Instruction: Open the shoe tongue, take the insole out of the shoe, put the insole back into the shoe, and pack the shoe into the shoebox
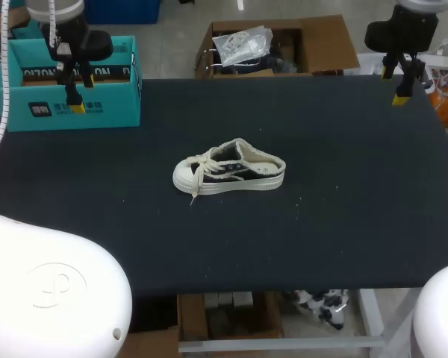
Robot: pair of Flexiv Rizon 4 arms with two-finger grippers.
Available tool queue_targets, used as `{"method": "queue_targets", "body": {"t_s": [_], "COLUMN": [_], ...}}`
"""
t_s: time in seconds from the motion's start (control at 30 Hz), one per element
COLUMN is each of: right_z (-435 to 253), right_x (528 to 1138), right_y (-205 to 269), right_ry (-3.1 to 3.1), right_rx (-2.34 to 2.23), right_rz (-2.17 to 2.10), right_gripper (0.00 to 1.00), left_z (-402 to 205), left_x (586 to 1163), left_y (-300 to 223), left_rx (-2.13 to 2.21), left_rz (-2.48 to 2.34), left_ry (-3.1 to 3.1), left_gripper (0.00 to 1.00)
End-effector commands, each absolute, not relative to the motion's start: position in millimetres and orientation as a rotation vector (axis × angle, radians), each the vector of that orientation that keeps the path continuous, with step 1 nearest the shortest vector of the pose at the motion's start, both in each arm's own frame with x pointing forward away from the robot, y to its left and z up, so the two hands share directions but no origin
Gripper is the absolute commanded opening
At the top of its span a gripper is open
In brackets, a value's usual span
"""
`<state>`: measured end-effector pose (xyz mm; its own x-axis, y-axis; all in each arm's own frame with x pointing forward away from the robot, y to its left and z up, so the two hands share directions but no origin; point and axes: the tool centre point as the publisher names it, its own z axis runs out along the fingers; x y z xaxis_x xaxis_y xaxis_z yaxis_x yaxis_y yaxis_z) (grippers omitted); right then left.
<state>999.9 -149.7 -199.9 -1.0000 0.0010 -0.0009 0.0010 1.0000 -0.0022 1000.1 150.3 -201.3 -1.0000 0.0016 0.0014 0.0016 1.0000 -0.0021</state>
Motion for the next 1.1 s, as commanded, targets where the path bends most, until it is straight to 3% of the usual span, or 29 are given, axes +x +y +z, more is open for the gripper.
{"method": "queue_targets", "body": {"t_s": [0.03,0.83,1.1], "right_z": [-200.1,-200.1,-216.0], "right_x": [1000.0,1000.0,998.2], "right_y": [-149.8,-149.8,-122.2], "right_ry": [3.141,3.141,3.084], "right_rx": [0.001,0.001,0.032], "right_rz": [-0.002,-0.002,0.27], "right_gripper": [1.0,1.0,1.0], "left_z": [-200.9,-200.3,-199.4], "left_x": [999.8,999.0,981.7], "left_y": [150.0,144.5,99.1], "left_rx": [-0.001,0.01,0.45], "left_rz": [0.001,-0.014,0.028], "left_ry": [-3.14,-3.141,-3.076], "left_gripper": [1.0,1.0,1.0]}}
